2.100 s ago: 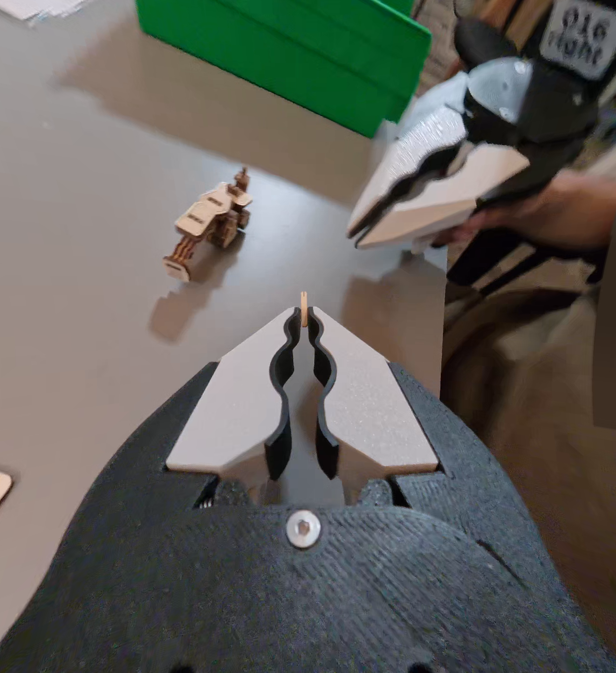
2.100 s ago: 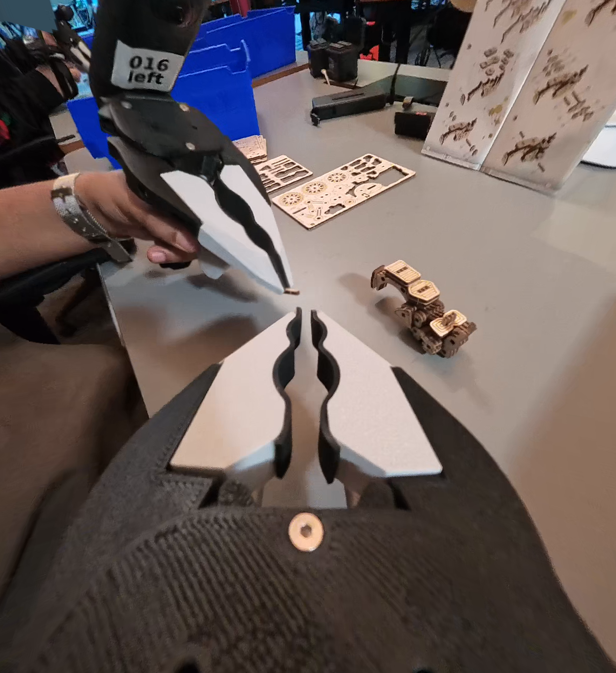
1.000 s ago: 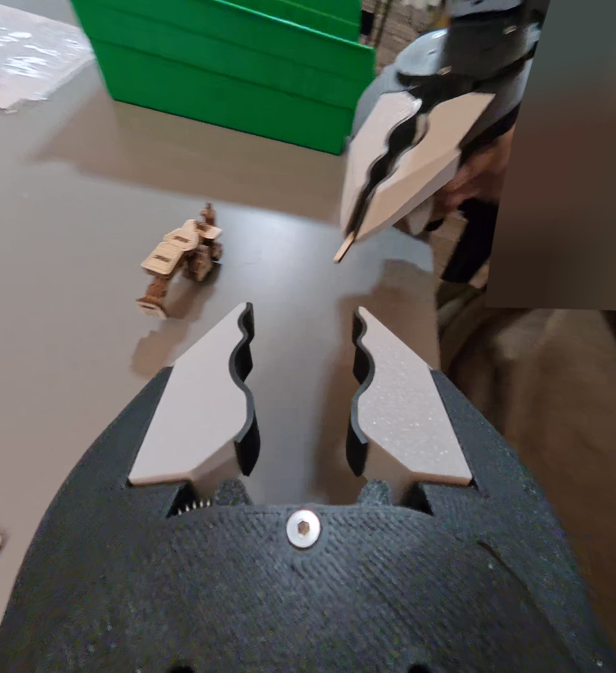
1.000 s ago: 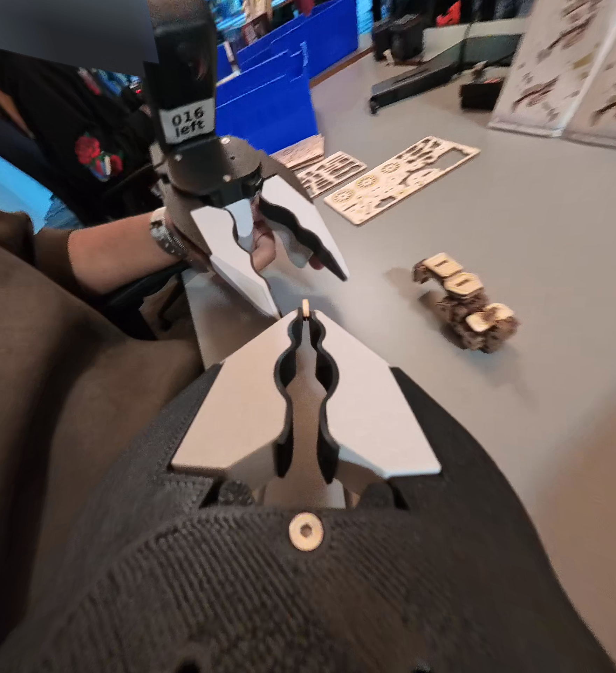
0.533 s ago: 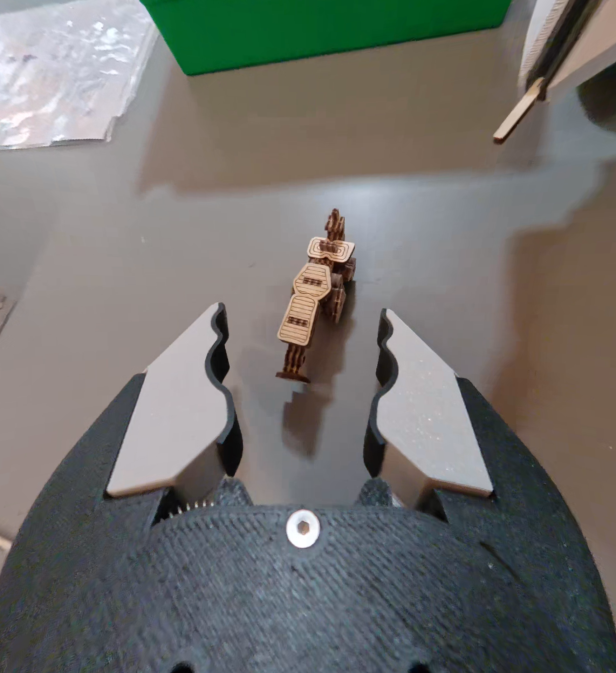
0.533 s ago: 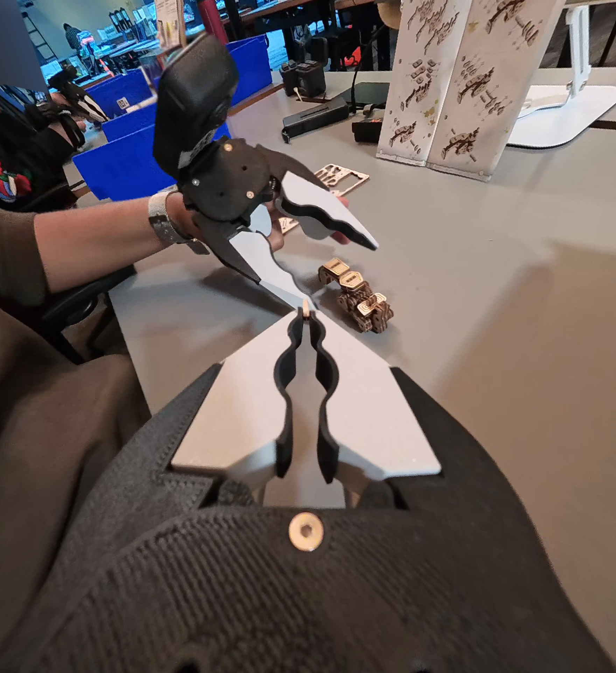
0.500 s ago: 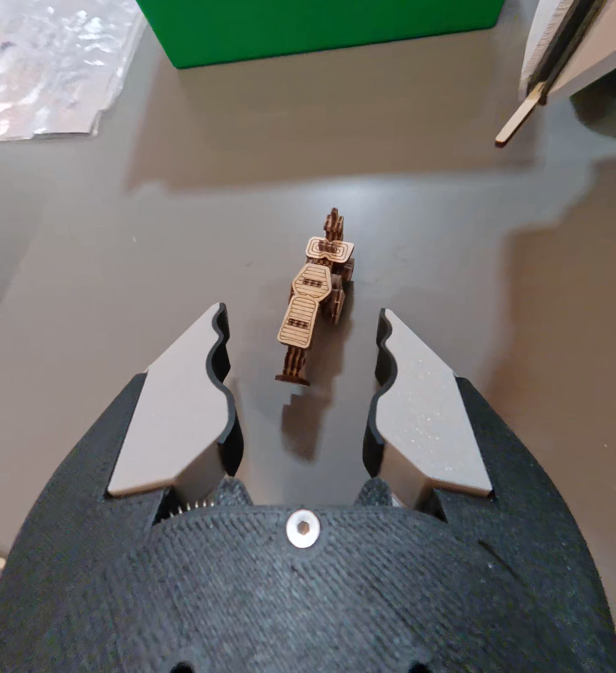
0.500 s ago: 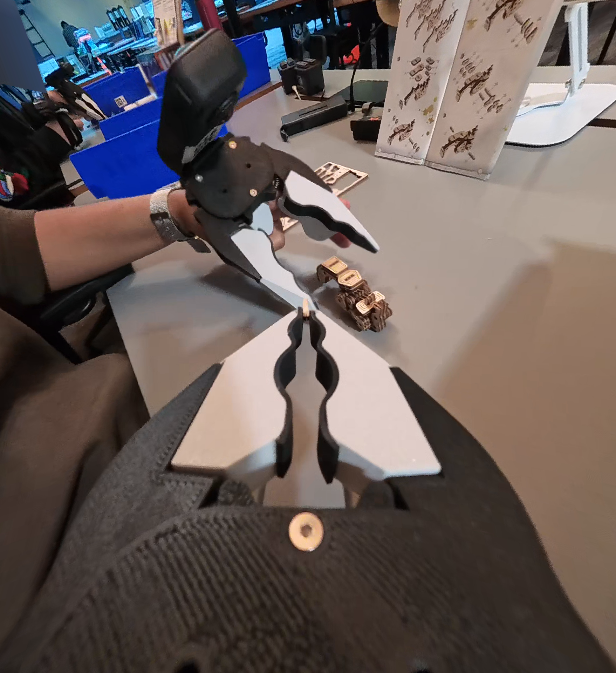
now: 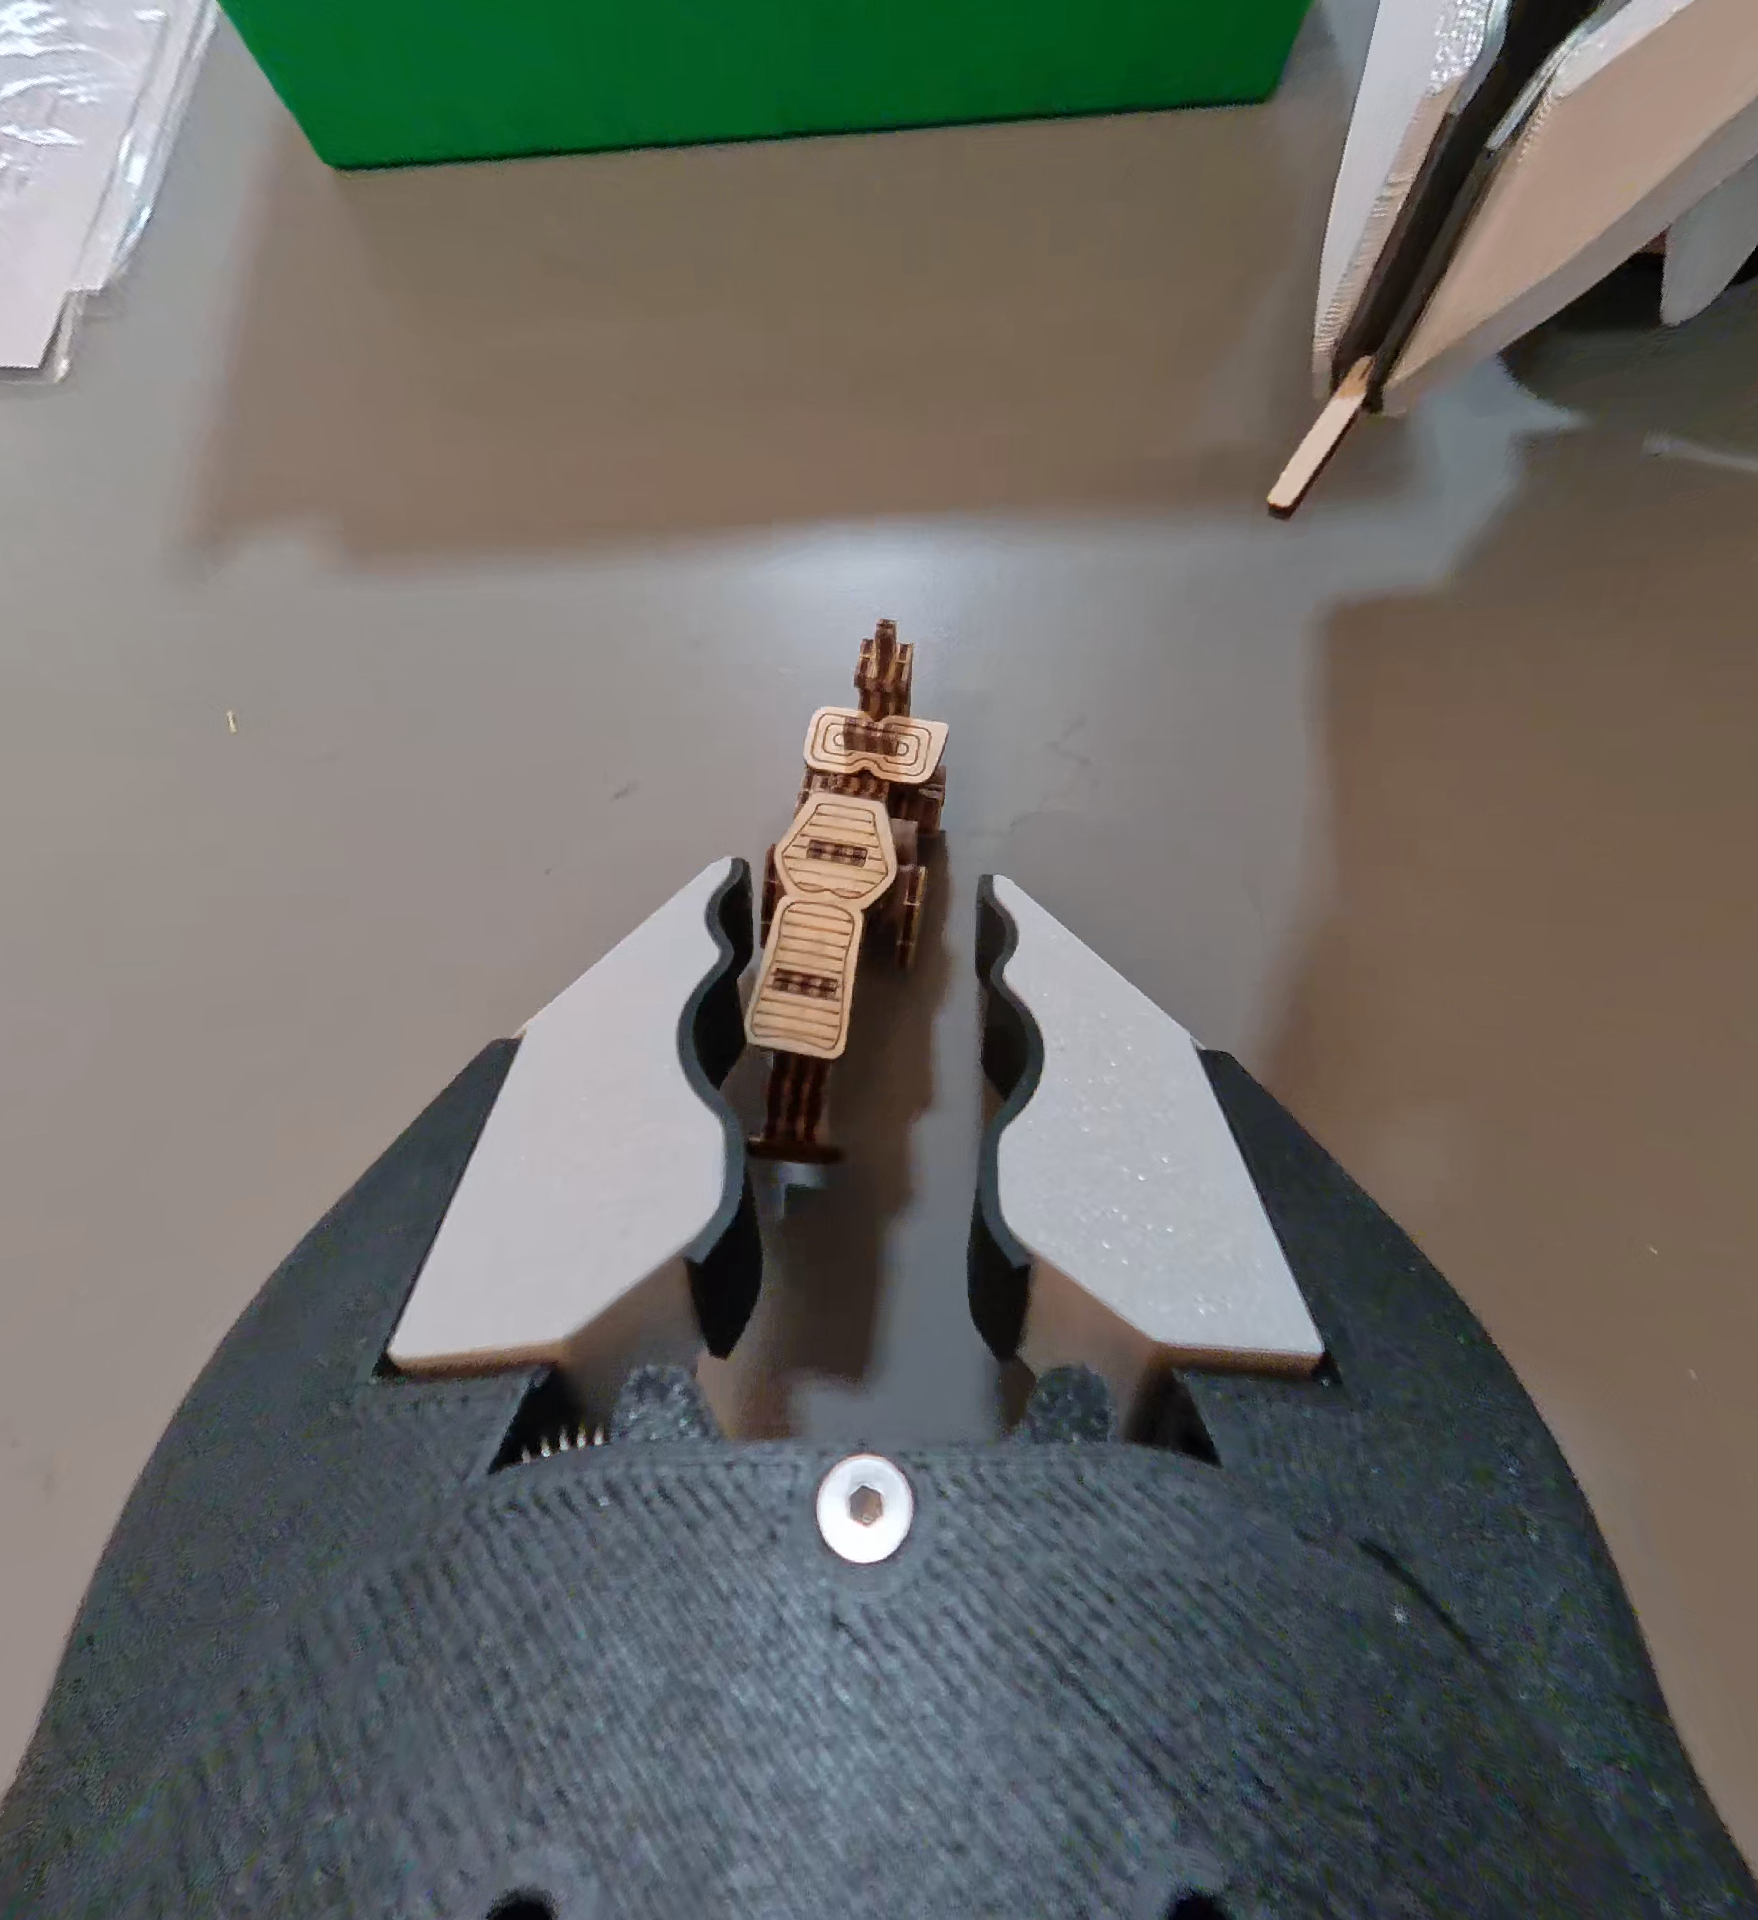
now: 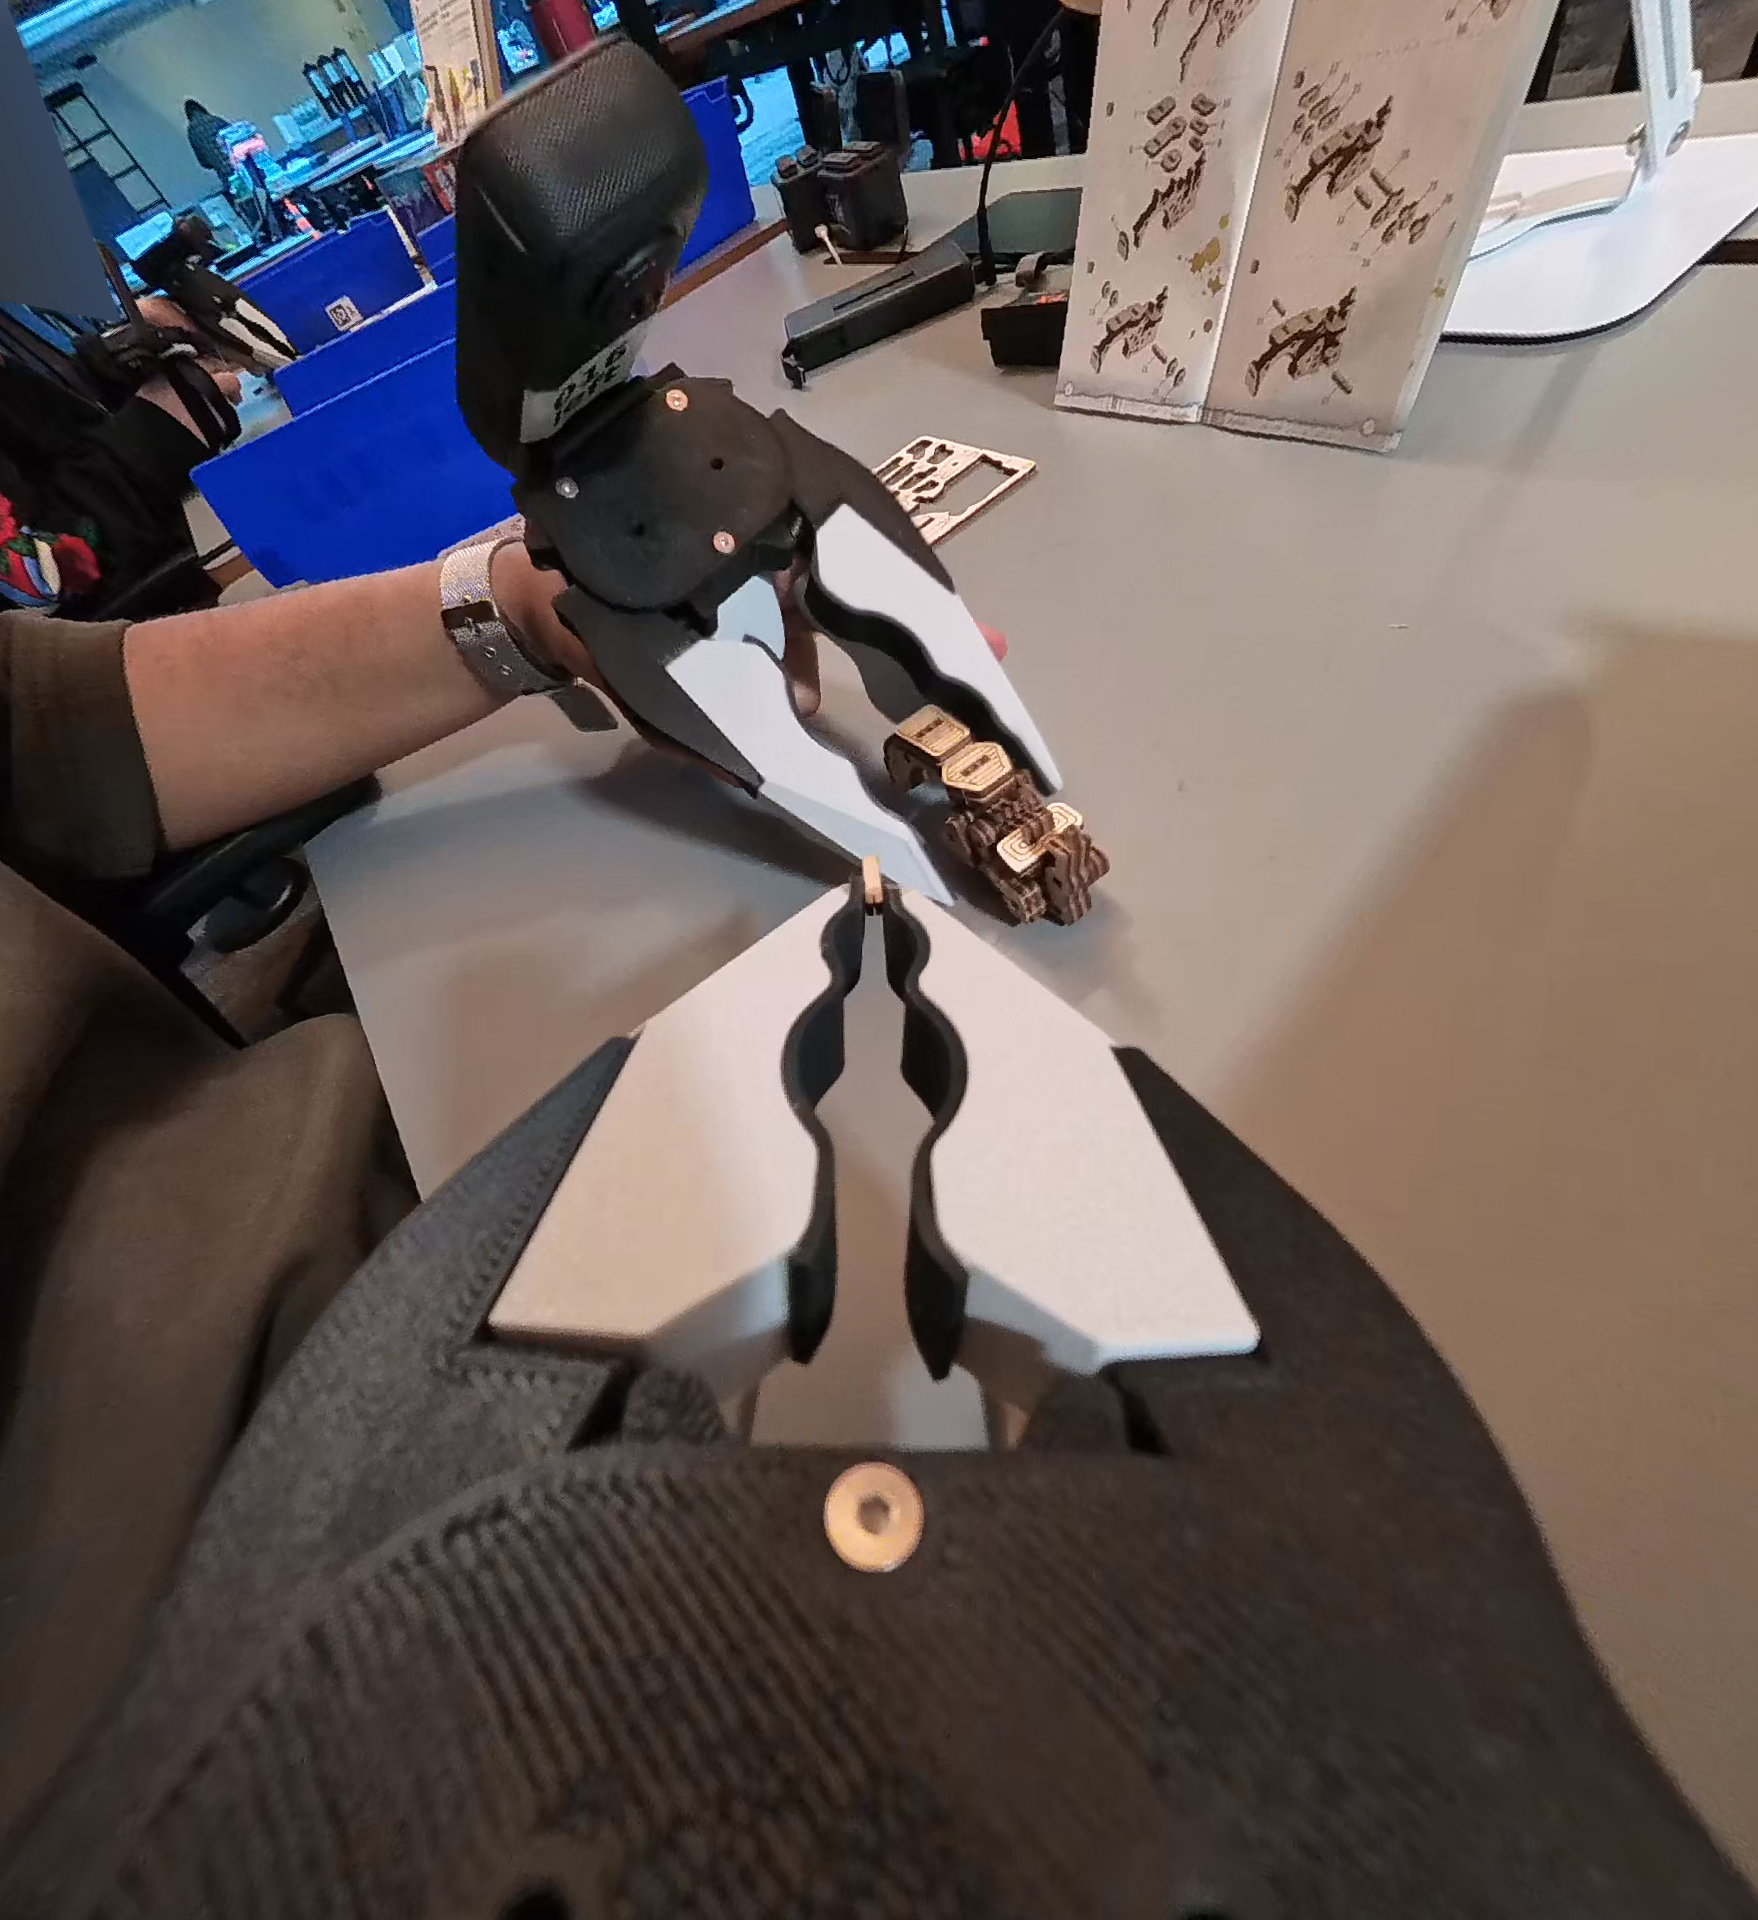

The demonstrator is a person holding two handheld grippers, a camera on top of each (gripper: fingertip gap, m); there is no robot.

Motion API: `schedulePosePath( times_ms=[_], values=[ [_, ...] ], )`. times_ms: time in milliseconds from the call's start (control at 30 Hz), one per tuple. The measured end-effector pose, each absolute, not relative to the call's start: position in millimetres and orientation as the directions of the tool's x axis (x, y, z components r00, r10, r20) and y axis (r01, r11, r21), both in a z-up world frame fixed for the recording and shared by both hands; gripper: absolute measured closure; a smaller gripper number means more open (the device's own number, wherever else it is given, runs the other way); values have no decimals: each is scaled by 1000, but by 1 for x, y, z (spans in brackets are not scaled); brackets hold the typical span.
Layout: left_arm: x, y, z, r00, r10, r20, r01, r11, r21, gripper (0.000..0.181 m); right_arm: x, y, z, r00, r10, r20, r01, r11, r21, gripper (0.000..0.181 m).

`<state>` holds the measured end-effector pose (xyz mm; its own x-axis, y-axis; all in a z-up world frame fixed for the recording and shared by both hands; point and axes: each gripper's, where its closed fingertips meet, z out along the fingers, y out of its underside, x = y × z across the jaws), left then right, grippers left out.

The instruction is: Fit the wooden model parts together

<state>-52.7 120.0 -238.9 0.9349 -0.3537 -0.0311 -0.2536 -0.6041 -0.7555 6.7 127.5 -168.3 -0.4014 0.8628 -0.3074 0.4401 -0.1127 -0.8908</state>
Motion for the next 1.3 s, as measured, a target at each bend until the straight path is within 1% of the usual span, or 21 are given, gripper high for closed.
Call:
schedulePosePath(
  times_ms=[67, 167, 233, 300, 367, 433, 500, 633, 700, 800, 1033, 1200, 1300],
  values=[
    [-53, 121, -240, 935, -353, -41, -262, -605, -752, 153, 6, 127, -168, -402, 862, -309, 441, -114, -890, 180],
    [-53, 120, -238, 937, -348, -34, -252, -604, -756, 154, 7, 126, -169, -403, 865, -298, 440, -102, -892, 180],
    [-55, 119, -235, 953, -303, 3, -191, -610, -769, 154, 7, 126, -170, -402, 871, -283, 439, -88, -894, 180],
    [-52, 116, -229, 963, -236, 130, -45, -616, -786, 155, 6, 127, -170, -397, 879, -264, 434, -74, -898, 180],
    [-48, 113, -218, 939, -158, 304, 152, -604, -783, 155, 5, 128, -169, -389, 889, -243, 422, -62, -904, 180],
    [-48, 110, -207, 879, -71, 472, 355, -563, -747, 156, 4, 128, -169, -376, 902, -214, 412, -44, -910, 180],
    [-46, 105, -199, 784, -31, 619, 517, -519, -680, 156, 2, 127, -172, -360, 917, -174, 406, -14, -914, 180],
    [-46, 92, -200, 672, 44, 739, 671, -457, -584, 156, -4, 122, -177, -329, 938, -111, 413, 37, -910, 180],
    [-48, 88, -203, 646, 75, 759, 707, -432, -559, 156, -6, 115, -180, -329, 939, -103, 421, 48, -906, 180],
    [-48, 87, -202, 636, 90, 766, 724, -413, -552, 156, -10, 107, -184, -329, 941, -80, 434, 75, -898, 180],
    [-37, 89, -189, 500, -14, 866, 793, -395, -464, 156, -14, 103, -177, -312, 950, 0, 405, 133, -905, 180],
    [-29, 89, -170, 468, -138, 873, 787, -384, -483, 156, -9, 107, -163, -309, 951, 18, 342, 129, -931, 180],
    [-24, 89, -165, 479, -178, 860, 770, -385, -509, 156, -6, 108, -153, -312, 950, 18, 302, 118, -946, 180]
  ],
)
